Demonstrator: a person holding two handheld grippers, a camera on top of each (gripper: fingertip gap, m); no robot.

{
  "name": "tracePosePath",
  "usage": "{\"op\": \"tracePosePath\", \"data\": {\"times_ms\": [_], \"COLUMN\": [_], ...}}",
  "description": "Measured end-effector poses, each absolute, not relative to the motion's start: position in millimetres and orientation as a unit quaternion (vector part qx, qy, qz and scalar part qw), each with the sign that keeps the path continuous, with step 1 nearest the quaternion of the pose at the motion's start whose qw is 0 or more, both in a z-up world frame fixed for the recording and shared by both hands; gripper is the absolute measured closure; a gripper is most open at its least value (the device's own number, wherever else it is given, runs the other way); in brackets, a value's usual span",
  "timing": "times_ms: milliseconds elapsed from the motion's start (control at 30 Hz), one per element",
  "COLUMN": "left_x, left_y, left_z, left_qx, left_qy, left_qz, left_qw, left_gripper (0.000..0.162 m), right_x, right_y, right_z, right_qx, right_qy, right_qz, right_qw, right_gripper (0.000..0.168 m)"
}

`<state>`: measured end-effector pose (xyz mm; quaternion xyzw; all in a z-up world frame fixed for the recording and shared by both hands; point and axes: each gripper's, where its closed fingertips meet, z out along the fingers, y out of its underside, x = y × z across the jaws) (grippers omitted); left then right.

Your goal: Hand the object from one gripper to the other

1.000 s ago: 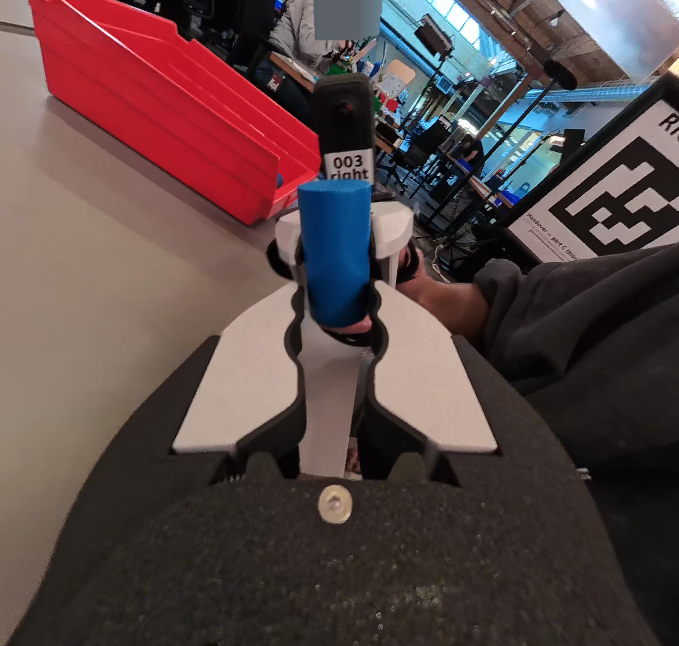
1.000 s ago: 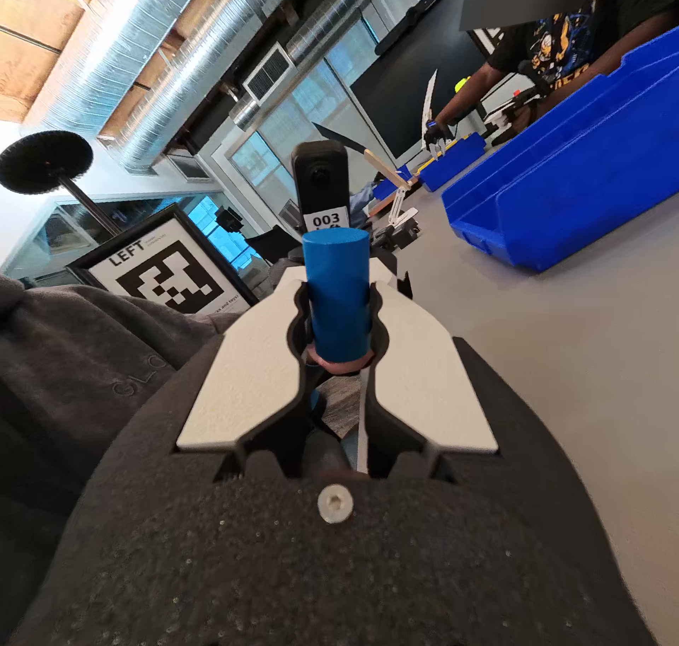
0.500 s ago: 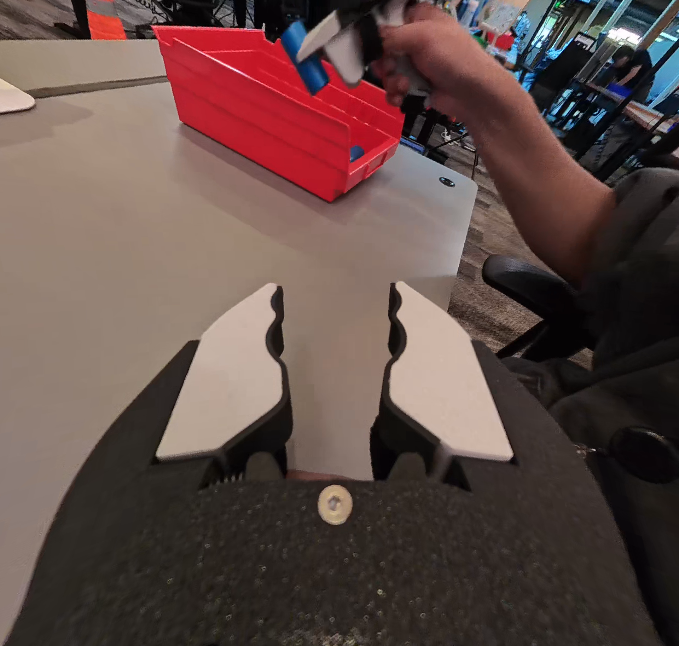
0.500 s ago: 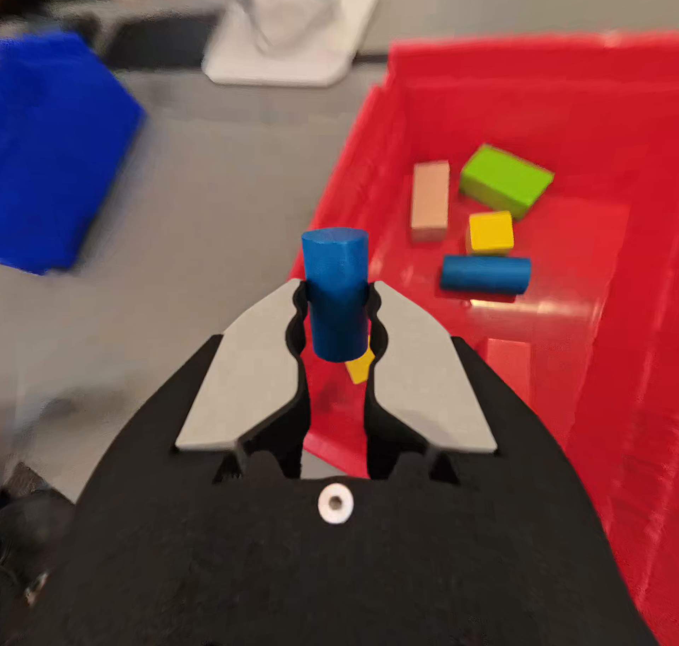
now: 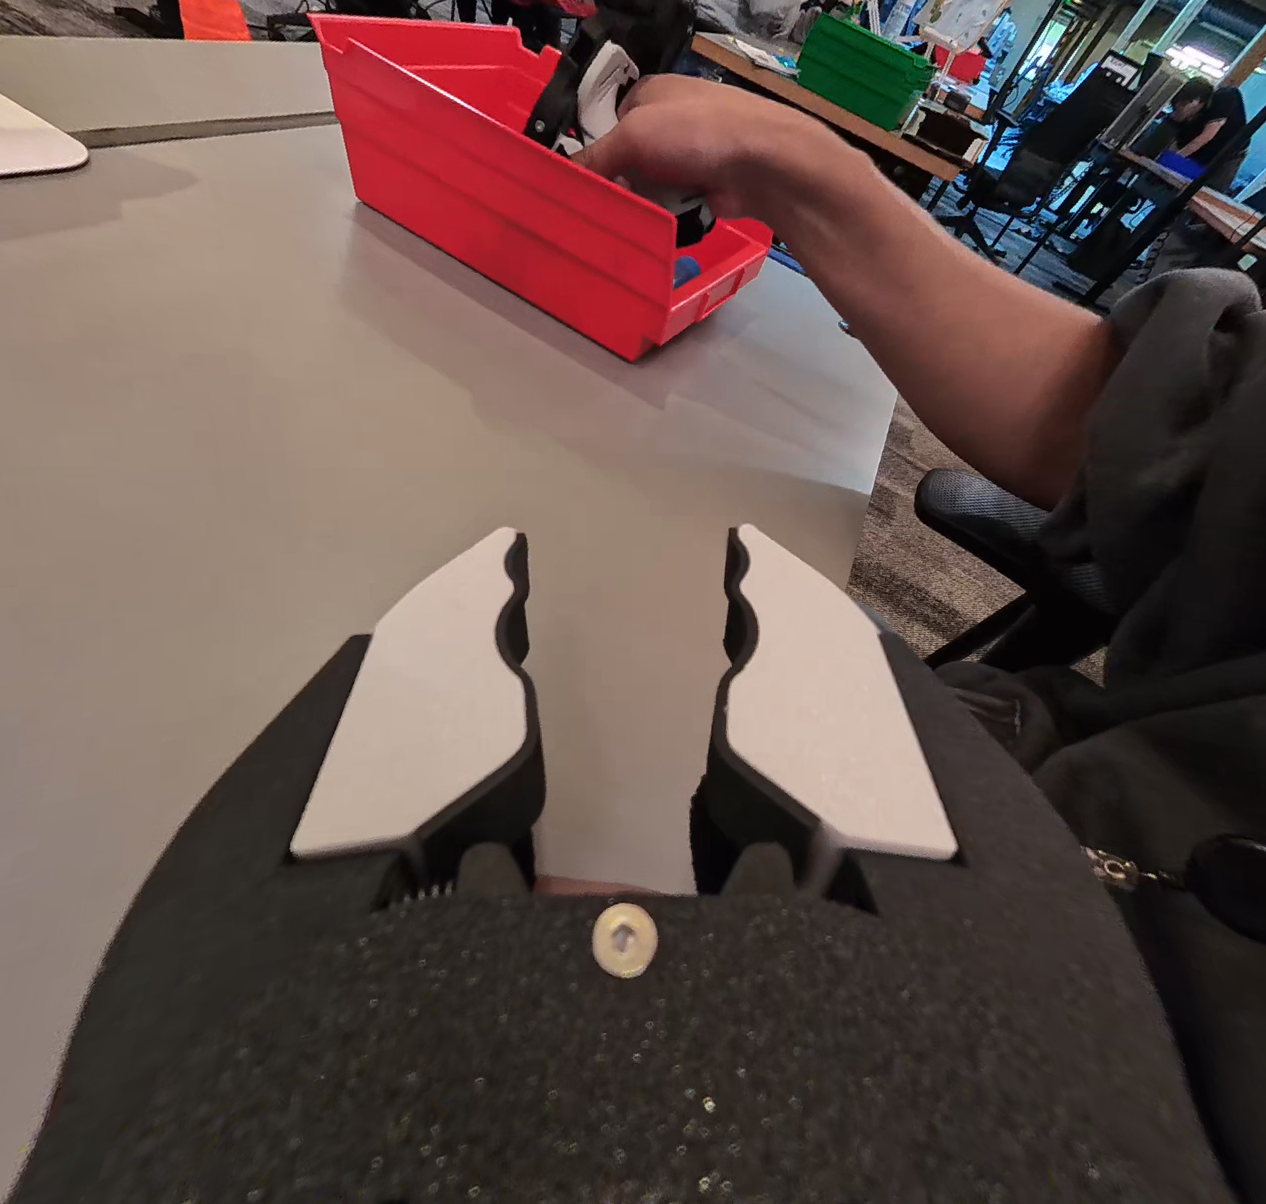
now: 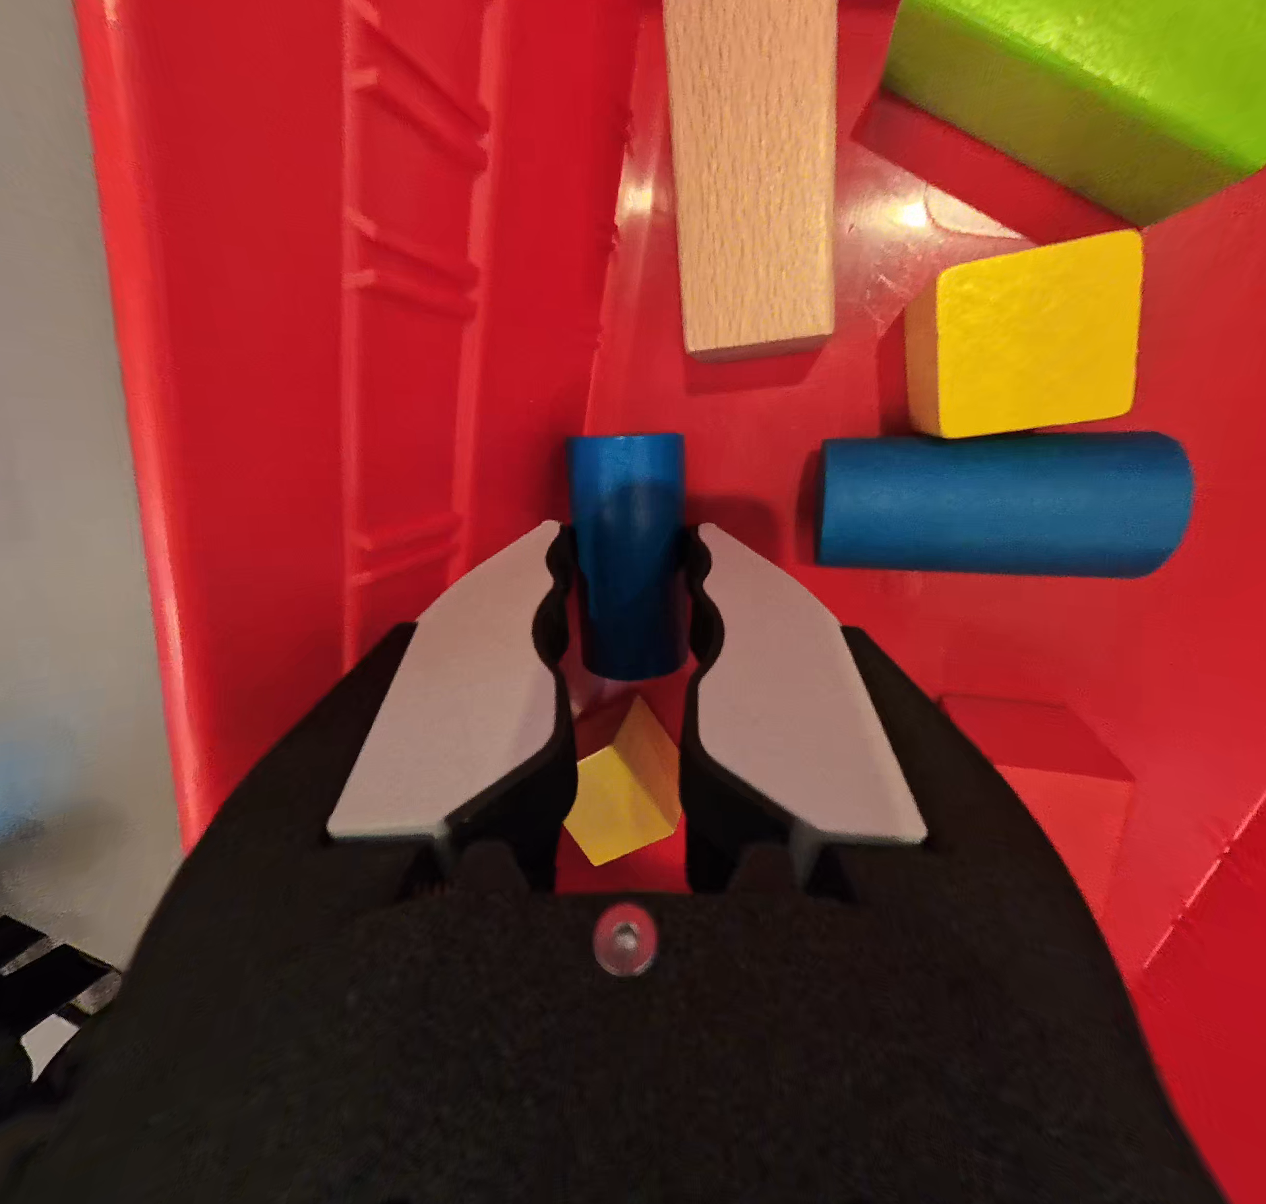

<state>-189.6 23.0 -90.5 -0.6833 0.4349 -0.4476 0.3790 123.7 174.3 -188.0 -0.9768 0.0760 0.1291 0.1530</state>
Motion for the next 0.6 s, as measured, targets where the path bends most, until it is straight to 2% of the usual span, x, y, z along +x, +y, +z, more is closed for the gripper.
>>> {"op": "tracePosePath", "data": {"times_ms": [67, 133, 367, 500, 600], "left_x": [-190.0, -190.4, -199.3, -211.9, -230.7], "left_y": [23.6, 24.4, 38.6, 50.9, 73.5], "left_z": [-91.9, -91.1, -89.3, -80.8, -79.3], "left_qx": [-0.684, -0.682, -0.692, -0.689, -0.715], "left_qy": [0.44, 0.445, 0.431, 0.421, 0.402], "left_qz": [-0.437, -0.427, -0.407, -0.396, -0.352], "left_qw": [0.384, 0.393, 0.412, 0.437, 0.45], "left_gripper": [0.107, 0.106, 0.105, 0.104, 0.107], "right_x": [123.5, 127.3, 106.6, 78.4, 68.2], "right_y": [173.9, 173.1, 120.0, 51.3, 12.6], "right_z": [-185.7, -167.8, -57.9, -65.8, -88.6], "right_qx": [-0.976, -0.969, -0.873, -0.786, -0.761], "right_qy": [0.066, 0.065, -0.056, -0.109, -0.126], "right_qz": [0.133, 0.132, 0.044, -0.045, -0.106], "right_qw": [0.159, 0.198, 0.482, 0.607, 0.628], "right_gripper": [0.136, 0.123, 0.122, 0.12, 0.129]}}
